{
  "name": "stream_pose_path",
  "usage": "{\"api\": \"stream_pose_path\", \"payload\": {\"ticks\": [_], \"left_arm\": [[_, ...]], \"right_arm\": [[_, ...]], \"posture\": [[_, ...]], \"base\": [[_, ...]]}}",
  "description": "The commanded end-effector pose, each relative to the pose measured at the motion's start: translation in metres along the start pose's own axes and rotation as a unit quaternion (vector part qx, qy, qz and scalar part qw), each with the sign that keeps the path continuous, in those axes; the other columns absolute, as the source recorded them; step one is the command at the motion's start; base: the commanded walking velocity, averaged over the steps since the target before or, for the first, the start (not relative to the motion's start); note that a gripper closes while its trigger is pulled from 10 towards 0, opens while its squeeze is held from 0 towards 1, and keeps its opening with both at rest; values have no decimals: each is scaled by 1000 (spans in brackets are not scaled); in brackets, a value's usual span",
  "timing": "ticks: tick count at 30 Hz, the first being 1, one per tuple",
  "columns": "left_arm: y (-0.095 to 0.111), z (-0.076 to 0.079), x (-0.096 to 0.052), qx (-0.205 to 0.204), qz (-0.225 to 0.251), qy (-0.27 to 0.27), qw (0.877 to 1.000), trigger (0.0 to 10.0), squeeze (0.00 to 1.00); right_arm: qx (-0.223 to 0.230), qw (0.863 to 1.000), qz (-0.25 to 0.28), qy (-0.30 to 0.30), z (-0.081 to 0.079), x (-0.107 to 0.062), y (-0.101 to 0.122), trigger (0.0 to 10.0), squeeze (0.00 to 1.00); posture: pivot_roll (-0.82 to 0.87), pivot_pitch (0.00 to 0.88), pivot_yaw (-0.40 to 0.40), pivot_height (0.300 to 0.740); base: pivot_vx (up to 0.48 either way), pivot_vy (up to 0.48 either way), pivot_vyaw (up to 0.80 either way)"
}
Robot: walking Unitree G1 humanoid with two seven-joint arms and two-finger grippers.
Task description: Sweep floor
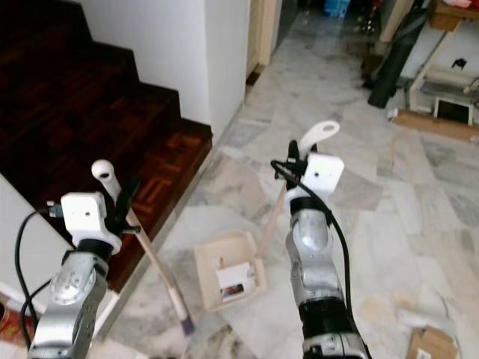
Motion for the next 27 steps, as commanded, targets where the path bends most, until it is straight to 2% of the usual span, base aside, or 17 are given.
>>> {"api": "stream_pose_path", "payload": {"ticks": [1, 27], "left_arm": [[9, 3, 1, -3, 22, -5, 1000, 10000, 0], [7, 2, -2, -3, 18, -4, 1000, 10000, 0]], "right_arm": [[1, 999, 31, 4, -3, 6, 16, 10000, 0], [3, 999, 29, 16, -4, 5, 14, 10000, 0]], "posture": [[-42, 110, -21, 740], [-40, 81, -21, 740]], "base": [[0, 0, 800], [0, 0, 800]]}}
Point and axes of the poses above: a point about 5 cm out from each wrist's last joint towards the gripper, its own x axis pointing out of the wrist towards the gripper, its own y axis along the axis of the wrist's last joint, z = x × y, the point moved 2 cm from there along x, pointing out of the wrist towards the gripper, and after that the axes turned 6 degrees about -x, right-handed, at the moved point
